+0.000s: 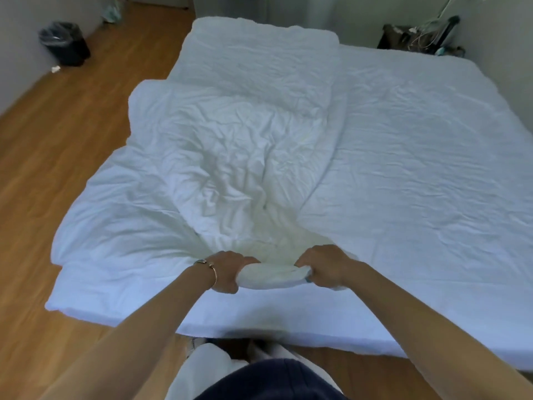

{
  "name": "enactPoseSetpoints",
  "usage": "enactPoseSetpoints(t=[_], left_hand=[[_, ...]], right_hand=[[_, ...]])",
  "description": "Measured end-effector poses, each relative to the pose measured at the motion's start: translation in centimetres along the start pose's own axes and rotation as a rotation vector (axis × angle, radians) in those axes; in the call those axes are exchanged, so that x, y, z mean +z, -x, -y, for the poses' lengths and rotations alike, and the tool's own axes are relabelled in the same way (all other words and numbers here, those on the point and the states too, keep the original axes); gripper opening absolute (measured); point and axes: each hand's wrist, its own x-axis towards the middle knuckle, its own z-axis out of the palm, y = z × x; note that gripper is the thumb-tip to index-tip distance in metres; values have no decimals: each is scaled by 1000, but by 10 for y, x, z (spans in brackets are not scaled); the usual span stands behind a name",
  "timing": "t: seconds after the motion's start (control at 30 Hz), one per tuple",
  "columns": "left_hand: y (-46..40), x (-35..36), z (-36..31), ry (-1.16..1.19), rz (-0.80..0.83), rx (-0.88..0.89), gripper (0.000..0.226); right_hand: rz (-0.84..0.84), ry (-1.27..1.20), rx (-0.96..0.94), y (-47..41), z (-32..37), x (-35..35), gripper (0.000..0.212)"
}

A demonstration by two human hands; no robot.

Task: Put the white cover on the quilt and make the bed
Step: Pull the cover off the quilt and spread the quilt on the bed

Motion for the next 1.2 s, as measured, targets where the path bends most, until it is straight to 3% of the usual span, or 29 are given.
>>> enactPoseSetpoints(t=[0.13,0.27,0.4,0.47,0.57,0.67,0.83,0.9,1.07,1.13,1.2], left_hand=[[-3,13,-39,-3,62,78,75],[1,25,-92,3,236,154,70],[-18,66,-94,-36,358,183,106],[-31,72,-79,-8,363,128,107],[-49,60,-61,90,301,99,86],[-86,28,-50,148,167,37,61],[-168,-67,-78,225,-225,25,45],[-214,-96,-97,222,-276,14,44],[-352,-138,-136,111,-330,-55,44],[-397,-141,-153,-14,-321,-175,50],[-430,-136,-168,-46,-274,-426,72]], right_hand=[[126,-87,97,43,-15,17,46],[270,-132,265,82,-30,42,64],[360,-174,378,94,-21,86,74],[382,-284,375,89,-27,98,83],[250,-457,391,71,-46,103,89],[144,-573,463,43,-78,95,72],[-161,-804,630,-31,-154,74,70],[-246,-924,699,-63,-179,75,69],[-247,-1215,854,-127,-224,103,73],[-232,-1281,888,-133,-234,118,72],[-204,-1341,878,-133,-238,129,69]])
